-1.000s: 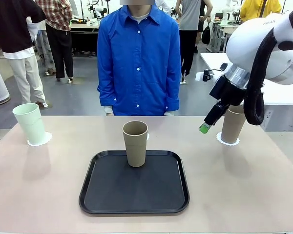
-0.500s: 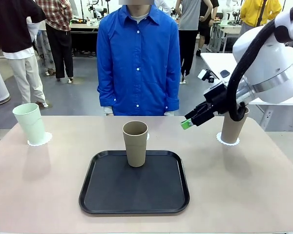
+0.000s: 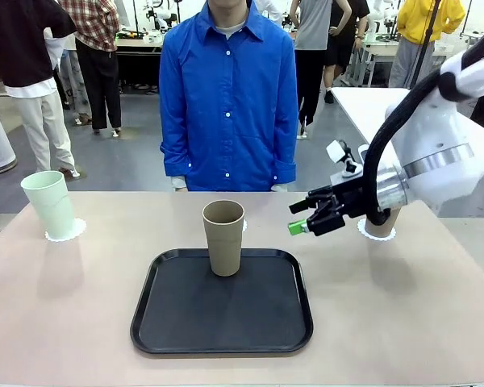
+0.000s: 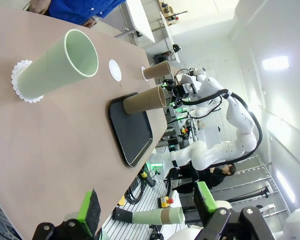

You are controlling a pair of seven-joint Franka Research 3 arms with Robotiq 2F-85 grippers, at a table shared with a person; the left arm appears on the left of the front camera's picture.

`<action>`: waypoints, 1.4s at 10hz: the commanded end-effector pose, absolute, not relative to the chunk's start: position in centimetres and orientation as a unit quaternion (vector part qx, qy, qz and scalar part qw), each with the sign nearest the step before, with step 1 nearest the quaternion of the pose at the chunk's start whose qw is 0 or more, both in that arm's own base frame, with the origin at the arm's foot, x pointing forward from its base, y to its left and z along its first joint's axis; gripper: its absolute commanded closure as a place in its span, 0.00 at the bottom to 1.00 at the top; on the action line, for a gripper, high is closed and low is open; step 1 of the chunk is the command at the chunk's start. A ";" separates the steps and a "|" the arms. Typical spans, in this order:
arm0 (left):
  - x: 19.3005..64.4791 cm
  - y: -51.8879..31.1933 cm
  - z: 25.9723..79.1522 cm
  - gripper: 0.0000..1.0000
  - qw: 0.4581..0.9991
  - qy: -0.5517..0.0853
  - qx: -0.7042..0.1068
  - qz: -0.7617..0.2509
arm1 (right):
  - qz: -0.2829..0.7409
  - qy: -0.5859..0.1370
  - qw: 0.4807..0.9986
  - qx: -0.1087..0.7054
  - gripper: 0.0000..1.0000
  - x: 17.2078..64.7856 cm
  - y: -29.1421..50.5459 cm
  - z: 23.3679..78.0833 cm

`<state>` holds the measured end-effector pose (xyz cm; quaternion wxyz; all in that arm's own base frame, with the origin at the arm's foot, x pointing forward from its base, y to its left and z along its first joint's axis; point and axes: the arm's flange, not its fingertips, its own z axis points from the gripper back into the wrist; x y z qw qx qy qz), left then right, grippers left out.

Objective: Place coasters on the table and set cups on them.
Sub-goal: Take one Reusable plastic cup from the Flat Tray and place it on a coaster set by the human.

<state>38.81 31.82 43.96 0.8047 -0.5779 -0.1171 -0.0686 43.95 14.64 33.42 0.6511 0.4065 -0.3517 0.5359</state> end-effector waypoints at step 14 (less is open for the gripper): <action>38.7 32.0 44.2 0.00 0.803 -0.118 -0.579 -0.072 | 0.528 -0.466 0.527 0.476 0.00 47.6 17.9 28.3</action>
